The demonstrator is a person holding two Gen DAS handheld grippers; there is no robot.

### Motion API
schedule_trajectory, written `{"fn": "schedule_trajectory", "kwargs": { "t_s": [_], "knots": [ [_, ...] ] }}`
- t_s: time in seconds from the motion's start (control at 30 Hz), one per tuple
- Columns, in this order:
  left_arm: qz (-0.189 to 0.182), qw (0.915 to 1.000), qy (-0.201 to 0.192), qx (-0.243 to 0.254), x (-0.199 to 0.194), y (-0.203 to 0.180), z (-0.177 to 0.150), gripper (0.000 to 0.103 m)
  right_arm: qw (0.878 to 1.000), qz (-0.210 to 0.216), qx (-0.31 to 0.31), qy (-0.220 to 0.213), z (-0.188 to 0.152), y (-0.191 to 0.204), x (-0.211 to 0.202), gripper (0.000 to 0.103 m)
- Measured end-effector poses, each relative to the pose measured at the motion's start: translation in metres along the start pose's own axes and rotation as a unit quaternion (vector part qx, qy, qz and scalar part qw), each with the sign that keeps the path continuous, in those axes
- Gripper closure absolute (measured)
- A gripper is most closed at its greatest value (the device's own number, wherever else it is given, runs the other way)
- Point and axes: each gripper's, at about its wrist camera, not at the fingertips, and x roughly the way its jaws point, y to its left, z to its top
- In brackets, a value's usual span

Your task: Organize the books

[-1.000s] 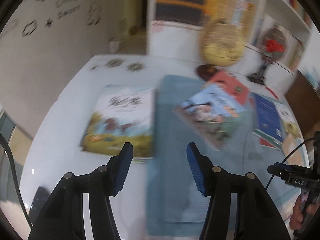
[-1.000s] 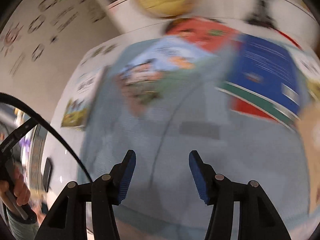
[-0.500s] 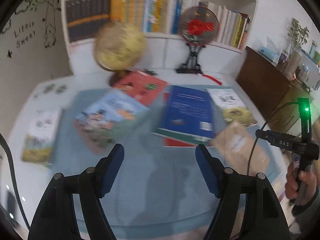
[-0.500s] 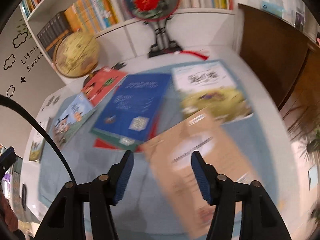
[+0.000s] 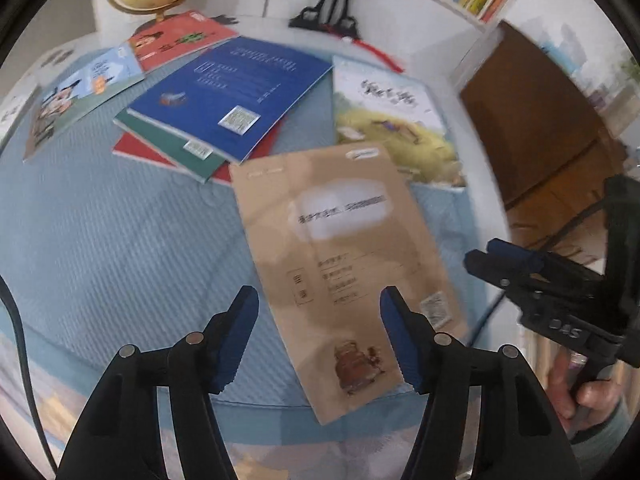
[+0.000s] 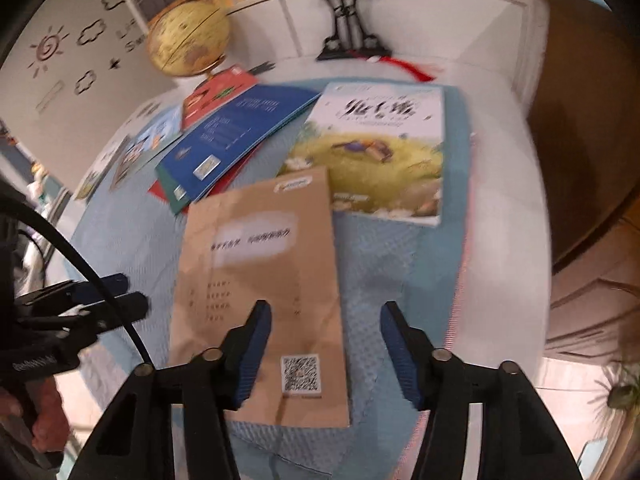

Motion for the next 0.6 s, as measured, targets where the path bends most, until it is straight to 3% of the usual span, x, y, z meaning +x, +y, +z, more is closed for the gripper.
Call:
{"fn": "schedule_trajectory", "kwargs": {
  "t_s": [0.07, 0.2, 0.27, 0.37, 0.47, 0.6],
  "knots": [
    [0.011, 0.9998, 0.006, -0.013, 0.010, 0.005, -0.003, 0.042, 1.000, 0.011, 0.006, 0.007, 0.000, -0.003, 0.008, 0.053],
    [-0.013, 0.9977, 0.030, -0.059, 0.038, 0.025, -0.009, 0.044, 0.999, 0.015, 0.034, 0.028, 0.002, -0.012, 0.027, 0.053],
    [-0.022, 0.9971, 0.022, -0.069, 0.041, 0.028, -0.015, 0.044, 0.999, 0.015, 0.029, 0.039, 0.002, -0.012, 0.036, 0.053],
    [-0.053, 0.9959, 0.014, -0.072, 0.037, 0.024, -0.022, 0.044, 0.999, 0.001, 0.004, 0.053, -0.001, -0.007, 0.048, 0.053],
    [-0.047, 0.9974, 0.017, -0.052, 0.035, 0.013, -0.029, 0.044, 0.998, 0.003, -0.032, 0.049, -0.002, 0.000, 0.049, 0.053],
    [-0.043, 0.9966, 0.029, -0.064, 0.029, -0.003, -0.043, 0.044, 0.994, -0.012, -0.098, 0.051, -0.004, 0.005, 0.050, 0.053]
  ]
}}
